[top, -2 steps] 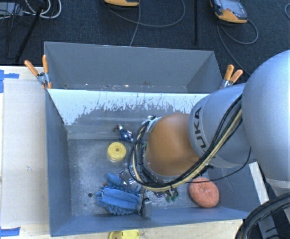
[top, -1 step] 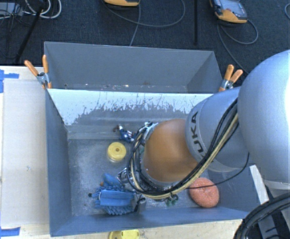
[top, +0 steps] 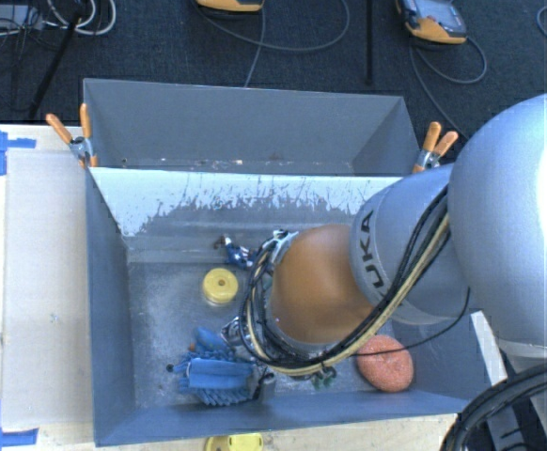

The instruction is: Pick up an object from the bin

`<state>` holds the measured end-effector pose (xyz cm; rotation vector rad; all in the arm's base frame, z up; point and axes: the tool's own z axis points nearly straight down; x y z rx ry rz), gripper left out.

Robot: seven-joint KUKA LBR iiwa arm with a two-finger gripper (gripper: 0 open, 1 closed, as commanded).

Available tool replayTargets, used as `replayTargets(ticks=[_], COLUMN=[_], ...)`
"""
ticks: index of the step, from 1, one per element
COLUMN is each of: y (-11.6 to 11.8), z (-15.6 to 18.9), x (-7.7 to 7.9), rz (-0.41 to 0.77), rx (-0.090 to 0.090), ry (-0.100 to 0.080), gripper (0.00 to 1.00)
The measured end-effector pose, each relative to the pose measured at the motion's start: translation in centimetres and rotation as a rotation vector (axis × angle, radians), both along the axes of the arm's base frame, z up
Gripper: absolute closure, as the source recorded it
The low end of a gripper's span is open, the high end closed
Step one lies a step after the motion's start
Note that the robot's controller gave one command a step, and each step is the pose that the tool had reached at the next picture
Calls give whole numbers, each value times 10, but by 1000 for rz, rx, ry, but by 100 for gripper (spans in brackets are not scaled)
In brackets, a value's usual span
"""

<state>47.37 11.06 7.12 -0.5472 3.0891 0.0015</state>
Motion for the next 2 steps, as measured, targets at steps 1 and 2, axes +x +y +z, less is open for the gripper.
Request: replayTargets(ticks=[1,2], y=[-27,-27], z=[121,121], x=[14,14], rz=[15,15], rx=[-1,-1], ry=[4,4], gripper=[100,100])
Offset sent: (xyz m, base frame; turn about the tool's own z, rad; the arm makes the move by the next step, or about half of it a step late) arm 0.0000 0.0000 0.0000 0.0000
